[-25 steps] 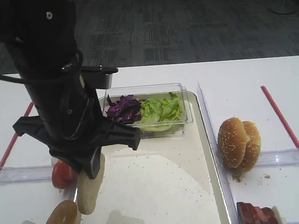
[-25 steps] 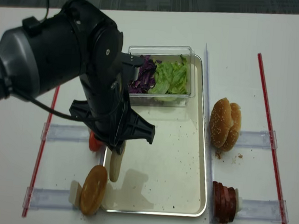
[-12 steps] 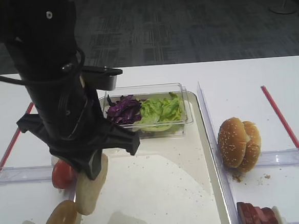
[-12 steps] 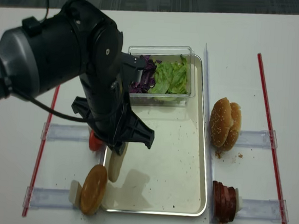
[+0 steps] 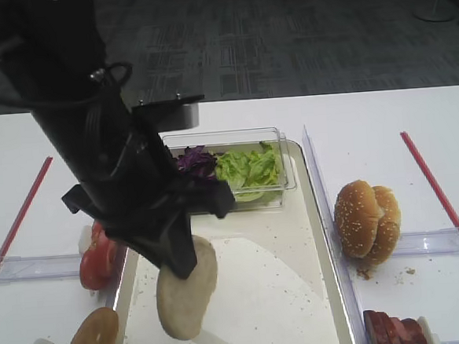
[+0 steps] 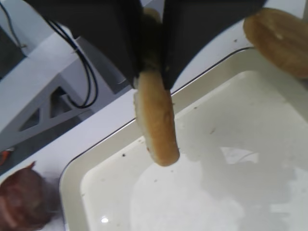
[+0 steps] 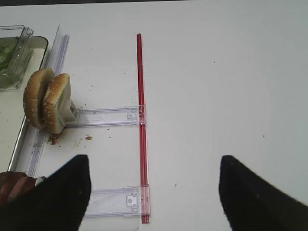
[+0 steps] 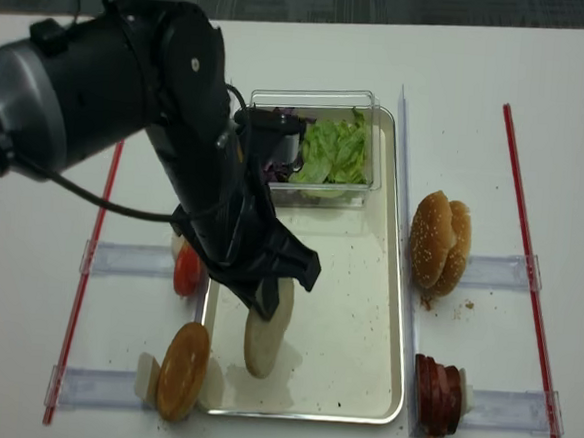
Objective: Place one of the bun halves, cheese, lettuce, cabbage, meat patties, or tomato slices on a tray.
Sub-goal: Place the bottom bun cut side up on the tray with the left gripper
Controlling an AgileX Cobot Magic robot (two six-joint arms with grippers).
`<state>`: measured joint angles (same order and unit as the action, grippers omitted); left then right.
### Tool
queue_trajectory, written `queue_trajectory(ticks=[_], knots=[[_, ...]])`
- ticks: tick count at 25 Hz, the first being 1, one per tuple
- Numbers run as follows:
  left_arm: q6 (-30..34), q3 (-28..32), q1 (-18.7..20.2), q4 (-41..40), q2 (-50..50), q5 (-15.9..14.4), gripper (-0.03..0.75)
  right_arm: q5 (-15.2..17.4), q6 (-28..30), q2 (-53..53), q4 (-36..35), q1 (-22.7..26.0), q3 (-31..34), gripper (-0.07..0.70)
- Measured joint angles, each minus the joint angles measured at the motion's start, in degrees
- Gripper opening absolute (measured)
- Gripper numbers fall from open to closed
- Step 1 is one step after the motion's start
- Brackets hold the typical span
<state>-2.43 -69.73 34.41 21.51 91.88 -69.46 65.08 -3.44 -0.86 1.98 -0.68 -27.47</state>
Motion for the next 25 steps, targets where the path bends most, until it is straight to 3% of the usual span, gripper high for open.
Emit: queue_trajectory(ticks=[6, 13, 19, 25], knots=[[13.6, 0.0, -7.7, 15.8, 0.5, 0.0, 0.052, 0.0, 0.0, 0.0, 0.0, 0.0, 0.0, 0.571], [25.1, 0.0, -13.3, 24.4, 4.0, 0.2, 0.052, 0.0, 0.0, 0.0, 0.0, 0.0, 0.0, 0.571], [31.1, 0.0, -14.1, 26.0, 7.9, 0.5, 0.052, 0.0, 0.0, 0.0, 0.0, 0.0, 0.0, 0.571], [32.8, 0.0, -14.1, 26.6, 11.2, 0.7, 0.052, 0.0, 0.0, 0.0, 0.0, 0.0, 0.0, 0.571]])
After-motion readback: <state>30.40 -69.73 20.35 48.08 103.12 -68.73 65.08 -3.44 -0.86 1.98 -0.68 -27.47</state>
